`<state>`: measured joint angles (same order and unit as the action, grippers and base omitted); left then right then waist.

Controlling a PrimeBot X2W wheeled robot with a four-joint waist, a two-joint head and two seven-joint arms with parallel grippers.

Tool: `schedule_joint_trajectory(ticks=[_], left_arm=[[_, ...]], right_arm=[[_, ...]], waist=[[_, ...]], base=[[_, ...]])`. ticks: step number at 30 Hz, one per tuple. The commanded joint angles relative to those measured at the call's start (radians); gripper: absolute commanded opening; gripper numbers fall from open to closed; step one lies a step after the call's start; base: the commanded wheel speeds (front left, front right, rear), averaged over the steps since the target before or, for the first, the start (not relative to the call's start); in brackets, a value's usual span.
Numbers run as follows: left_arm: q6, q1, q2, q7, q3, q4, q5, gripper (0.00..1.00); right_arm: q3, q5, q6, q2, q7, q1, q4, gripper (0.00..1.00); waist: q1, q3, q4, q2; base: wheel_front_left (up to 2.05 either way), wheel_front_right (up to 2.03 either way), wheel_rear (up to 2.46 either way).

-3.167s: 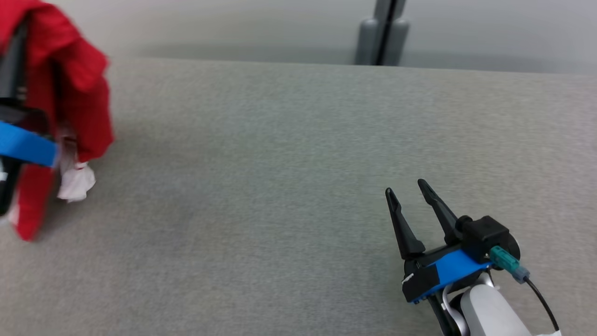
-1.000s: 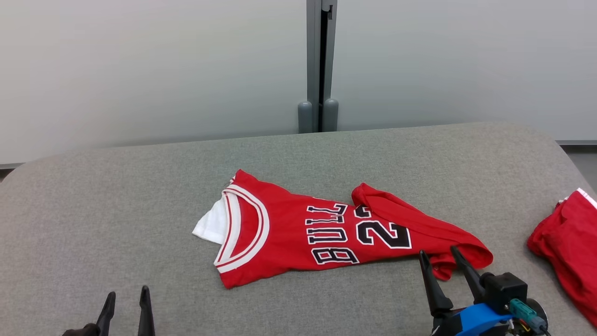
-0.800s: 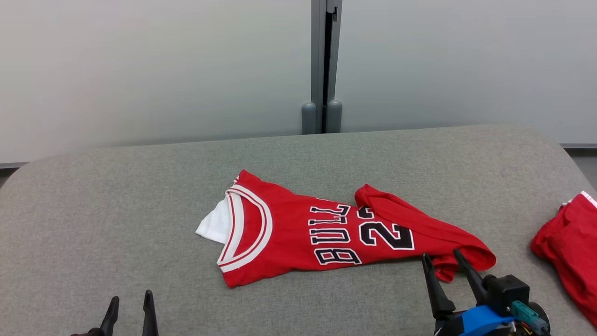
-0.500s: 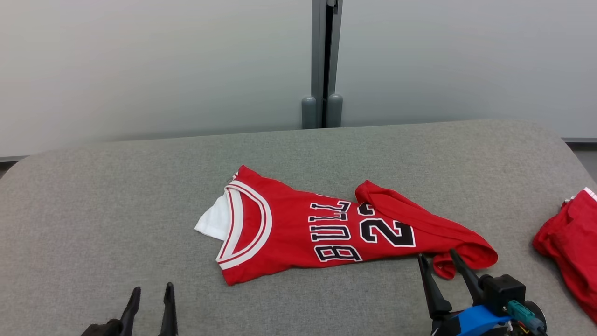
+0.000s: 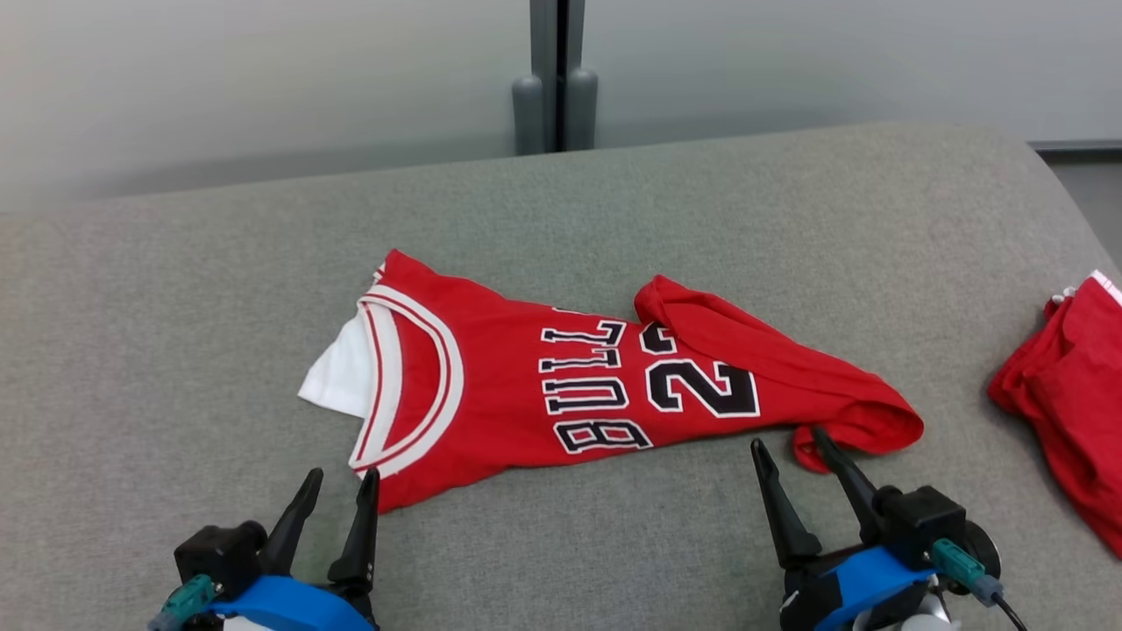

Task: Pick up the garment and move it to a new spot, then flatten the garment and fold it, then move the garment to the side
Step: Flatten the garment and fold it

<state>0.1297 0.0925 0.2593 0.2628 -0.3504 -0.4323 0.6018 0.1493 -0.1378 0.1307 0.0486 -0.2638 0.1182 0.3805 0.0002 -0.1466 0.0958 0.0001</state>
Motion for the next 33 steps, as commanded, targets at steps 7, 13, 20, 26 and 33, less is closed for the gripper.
schedule_joint_trajectory(ticks=[7, 13, 20, 26, 33], left_arm=[[0.002, 0.066, 0.073, 0.003, -0.09, -0.013, 0.127, 1.0], [0.002, 0.088, 0.109, 0.003, -0.162, -0.015, 0.215, 1.0], [0.002, 0.118, 0.15, 0.003, -0.255, 0.036, 0.269, 0.0], [0.002, 0.122, 0.167, 0.003, -0.255, 0.117, 0.223, 0.0], [0.002, 0.13, 0.155, 0.003, -0.26, 0.291, 0.105, 0.0]], right_arm=[[0.008, 0.012, 0.0, 0.004, -0.001, 0.023, -0.034, 1.0], [0.006, 0.016, 0.0, 0.004, -0.001, 0.023, -0.046, 1.0], [0.007, 0.014, 0.0, 0.004, -0.001, 0.025, -0.052, 1.0], [0.002, 0.004, 0.0, 0.004, -0.001, 0.016, -0.038, 1.0], [-0.022, -0.013, 0.0, 0.004, -0.001, -0.007, 0.008, 1.0]], waist=[[-0.0002, -0.06, 0.028, -0.0001], [-0.0002, -0.081, 0.041, -0.0001], [-0.0002, -0.086, 0.048, -0.0001], [-0.0002, -0.058, 0.045, -0.0001], [-0.0002, 0.039, 0.013, -0.0001]], base=[[0.0, 0.0, 0.0], [0.0, 0.0, 0.0], [0.0, 0.0, 0.0], [0.0, 0.0, 0.0], [0.0, 0.0, 0.0]])
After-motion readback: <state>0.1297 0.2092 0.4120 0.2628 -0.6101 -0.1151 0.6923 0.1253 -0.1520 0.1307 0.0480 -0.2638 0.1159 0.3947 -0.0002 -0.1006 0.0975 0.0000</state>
